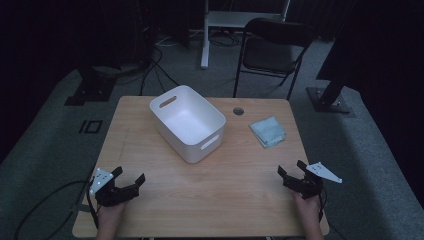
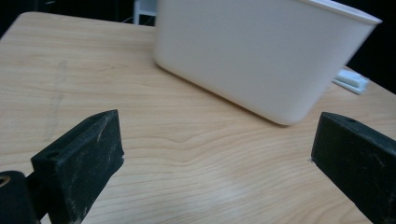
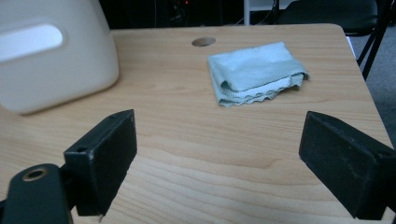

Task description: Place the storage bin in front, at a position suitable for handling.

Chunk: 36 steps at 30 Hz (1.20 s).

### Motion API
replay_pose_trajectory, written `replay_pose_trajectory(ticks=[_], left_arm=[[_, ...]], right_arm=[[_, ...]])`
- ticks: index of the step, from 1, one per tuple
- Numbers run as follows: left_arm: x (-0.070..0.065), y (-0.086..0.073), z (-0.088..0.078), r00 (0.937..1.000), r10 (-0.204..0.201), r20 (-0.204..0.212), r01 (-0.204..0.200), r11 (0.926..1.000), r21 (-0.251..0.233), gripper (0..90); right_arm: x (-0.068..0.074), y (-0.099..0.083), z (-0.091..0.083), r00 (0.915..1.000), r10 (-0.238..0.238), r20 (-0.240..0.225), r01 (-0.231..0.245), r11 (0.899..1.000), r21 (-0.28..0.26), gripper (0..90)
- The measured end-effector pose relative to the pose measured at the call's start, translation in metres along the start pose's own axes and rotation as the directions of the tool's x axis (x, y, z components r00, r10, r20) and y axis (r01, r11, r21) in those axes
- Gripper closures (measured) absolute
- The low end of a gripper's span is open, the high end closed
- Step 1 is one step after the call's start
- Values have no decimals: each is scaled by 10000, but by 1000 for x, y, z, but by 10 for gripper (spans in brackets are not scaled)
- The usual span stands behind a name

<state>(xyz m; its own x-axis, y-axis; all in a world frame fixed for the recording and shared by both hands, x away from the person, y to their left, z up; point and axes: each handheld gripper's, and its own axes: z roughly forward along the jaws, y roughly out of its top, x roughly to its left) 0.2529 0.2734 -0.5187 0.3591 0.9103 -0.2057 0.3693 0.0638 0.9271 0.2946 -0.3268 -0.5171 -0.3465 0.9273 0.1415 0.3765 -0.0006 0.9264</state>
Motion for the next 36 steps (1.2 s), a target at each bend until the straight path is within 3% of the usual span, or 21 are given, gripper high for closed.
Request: replay_pose_trajectory(ticks=[2,6,8,13,23,28,36], left_arm=[[-1,0,0,10000,53,-7,-53,10000,-3,24],[-3,0,-1,9997,230,-106,-231,9997,-55,24],[-2,0,0,9992,387,-86,-387,9993,8,24],[-1,-5,2,9965,828,-104,-822,9954,498,24],[-4,-9,4,9959,864,269,-882,9935,718,24],[-2,-9,4,9975,569,416,-597,9958,692,24],[-6,-10,5,9942,868,642,-919,9924,817,24]], right_arm=[[0,0,2,9997,-233,-97,234,9996,170,110],[-3,-2,9,9995,166,-276,-151,9984,538,110],[-3,-1,13,10000,79,-51,-75,9977,677,111],[1,4,23,9995,103,-297,-75,9954,957,126],[19,25,42,9979,52,-650,-3,9971,761,134],[25,39,51,9965,99,-830,-53,9984,557,135],[35,57,64,9946,-113,-1033,155,9991,405,139]])
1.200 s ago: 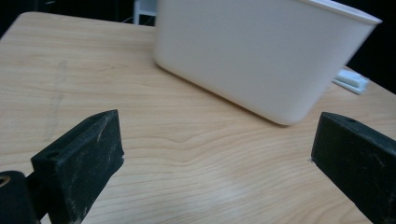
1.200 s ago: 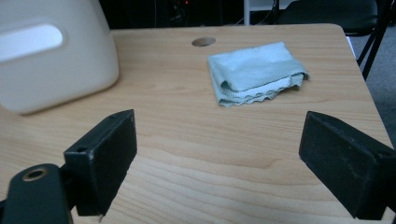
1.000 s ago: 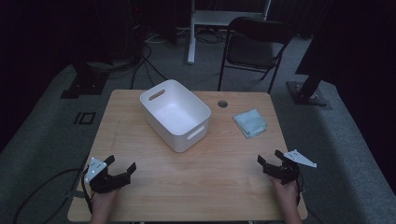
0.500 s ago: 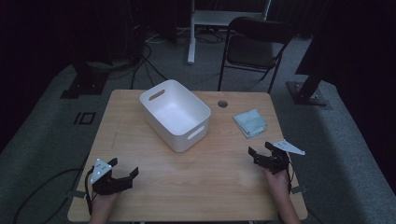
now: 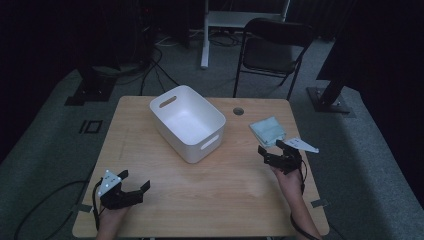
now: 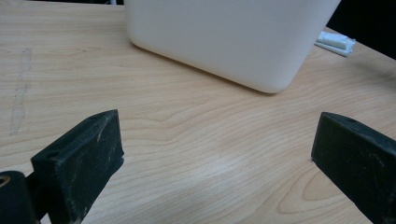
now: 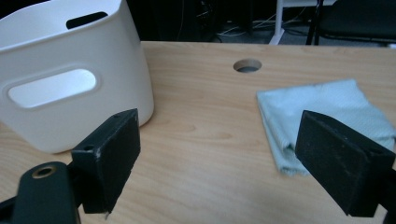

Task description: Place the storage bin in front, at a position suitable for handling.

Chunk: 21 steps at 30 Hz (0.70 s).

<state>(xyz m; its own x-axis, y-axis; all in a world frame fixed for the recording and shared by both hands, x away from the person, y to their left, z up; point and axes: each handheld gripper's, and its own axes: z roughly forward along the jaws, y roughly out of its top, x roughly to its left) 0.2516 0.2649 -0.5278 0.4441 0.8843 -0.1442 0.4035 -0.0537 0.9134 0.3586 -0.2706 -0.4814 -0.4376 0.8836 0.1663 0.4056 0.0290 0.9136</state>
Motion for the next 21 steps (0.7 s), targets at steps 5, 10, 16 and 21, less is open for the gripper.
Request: replay_pose_trajectory(ticks=[5,10,16,21], left_arm=[[-1,0,0,9999,-6,108,7,10000,-76,24],[-1,1,-2,9997,-55,218,60,9997,-257,24],[-3,1,0,9995,87,312,-83,9999,-112,24],[-5,0,2,9991,340,268,-342,9994,99,24]], right_arm=[[4,12,6,9999,-52,-148,51,10000,-76,139],[9,23,12,9995,-121,-302,116,9998,-166,141],[17,36,21,9983,-301,-489,291,9993,-213,141],[23,47,29,9969,-391,-688,377,9991,-210,142]])
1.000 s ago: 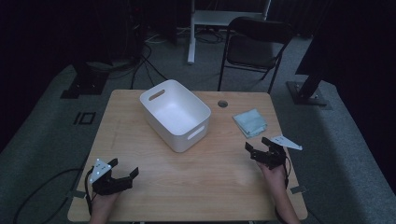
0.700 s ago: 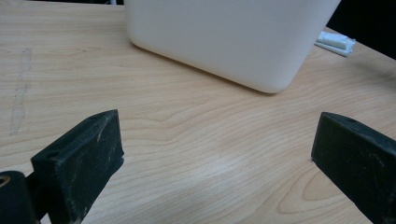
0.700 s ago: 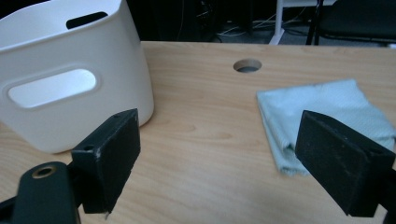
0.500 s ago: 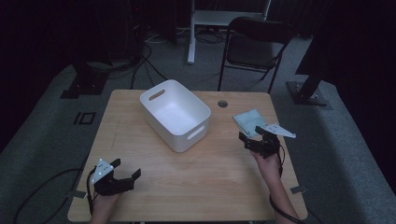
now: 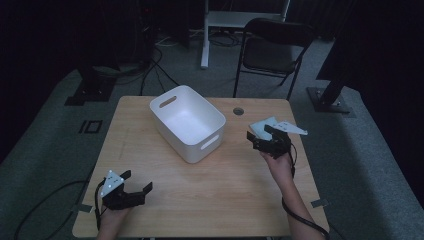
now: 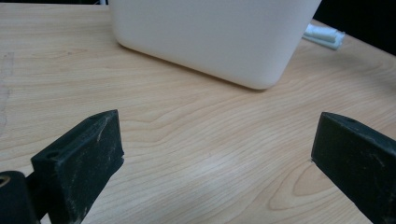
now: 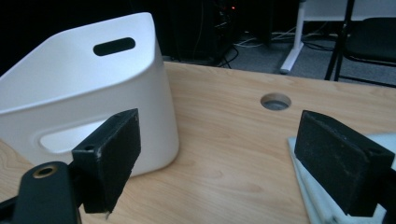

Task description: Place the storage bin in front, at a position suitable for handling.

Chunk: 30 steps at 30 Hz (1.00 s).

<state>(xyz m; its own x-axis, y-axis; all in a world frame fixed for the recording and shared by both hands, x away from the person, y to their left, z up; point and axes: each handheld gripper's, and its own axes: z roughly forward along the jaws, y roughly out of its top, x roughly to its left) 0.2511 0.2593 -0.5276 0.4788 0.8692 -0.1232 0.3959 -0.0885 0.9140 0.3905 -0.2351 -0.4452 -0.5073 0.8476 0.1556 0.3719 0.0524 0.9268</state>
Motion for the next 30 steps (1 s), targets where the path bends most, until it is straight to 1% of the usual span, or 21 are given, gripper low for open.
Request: replay_pose_trajectory(ticks=[6,10,15,19,20,22,27,28,30], left_arm=[[-1,0,0,10000,35,9,-35,10000,-29,24],[0,0,0,10000,19,17,-19,10000,-19,24],[-1,0,1,10000,53,64,-53,10000,-4,24],[0,0,0,10000,53,17,-53,10000,-24,24],[0,0,0,10000,53,17,-53,10000,-24,24],[1,0,0,10000,26,42,-26,10000,-13,24],[1,0,0,10000,39,78,-38,10000,-8,24],[1,0,0,10000,39,78,-38,10000,-8,24],[1,1,0,10000,30,88,-29,10000,-18,24]], right_arm=[[5,13,9,9998,0,-210,-1,10000,-48,142],[10,21,15,9995,-87,-294,84,9999,-113,142],[16,29,25,9990,-147,-432,146,9999,-26,142],[21,36,34,9986,-242,-480,243,9997,22,142],[21,36,34,9986,-242,-480,243,9997,22,142],[24,40,41,9981,-315,-530,319,9995,69,142],[29,48,52,9975,-307,-632,316,9994,138,142],[29,48,52,9975,-307,-632,316,9994,138,142],[34,54,59,9969,-369,-690,381,9991,167,142]])
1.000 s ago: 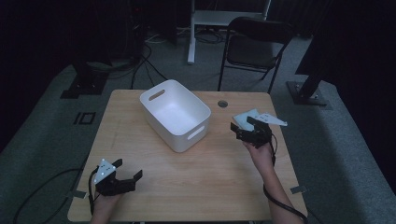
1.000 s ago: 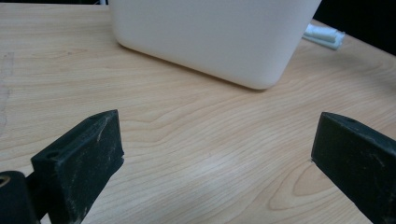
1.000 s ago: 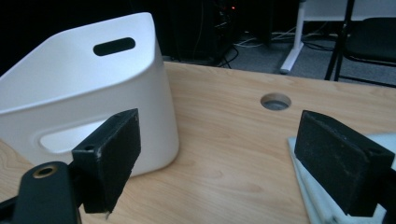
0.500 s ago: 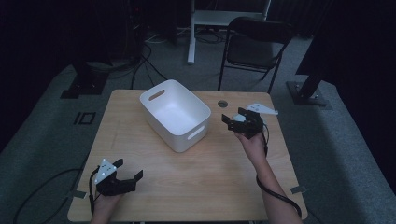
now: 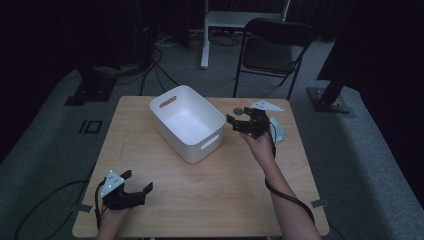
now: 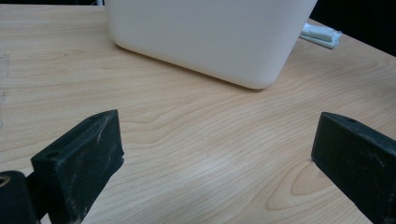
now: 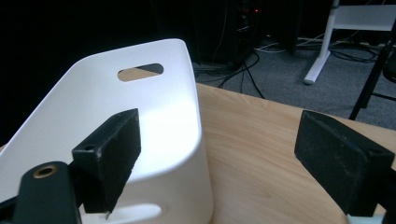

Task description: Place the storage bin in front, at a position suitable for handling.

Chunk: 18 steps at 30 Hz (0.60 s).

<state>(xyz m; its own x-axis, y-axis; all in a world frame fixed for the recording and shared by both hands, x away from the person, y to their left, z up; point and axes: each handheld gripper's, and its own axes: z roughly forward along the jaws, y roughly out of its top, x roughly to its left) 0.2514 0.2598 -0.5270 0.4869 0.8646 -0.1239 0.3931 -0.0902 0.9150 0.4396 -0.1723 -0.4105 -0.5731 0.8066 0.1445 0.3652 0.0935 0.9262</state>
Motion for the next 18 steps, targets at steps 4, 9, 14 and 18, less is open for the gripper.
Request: replay_pose_trajectory(ticks=[4,9,14,18], left_arm=[[1,0,0,10000,-23,8,23,10000,-13,24],[1,0,-1,10000,-22,41,22,10000,-49,24],[1,0,-1,10000,-22,62,22,10000,-47,24],[1,0,-1,9999,-46,89,46,10000,-56,24]], right_arm=[[3,7,12,10000,-60,-20,60,9999,93,142],[5,11,27,10000,5,-68,-3,9995,315,142],[5,12,39,9997,210,-142,-202,9985,507,155],[4,12,46,9988,446,-203,-434,9974,578,176]])
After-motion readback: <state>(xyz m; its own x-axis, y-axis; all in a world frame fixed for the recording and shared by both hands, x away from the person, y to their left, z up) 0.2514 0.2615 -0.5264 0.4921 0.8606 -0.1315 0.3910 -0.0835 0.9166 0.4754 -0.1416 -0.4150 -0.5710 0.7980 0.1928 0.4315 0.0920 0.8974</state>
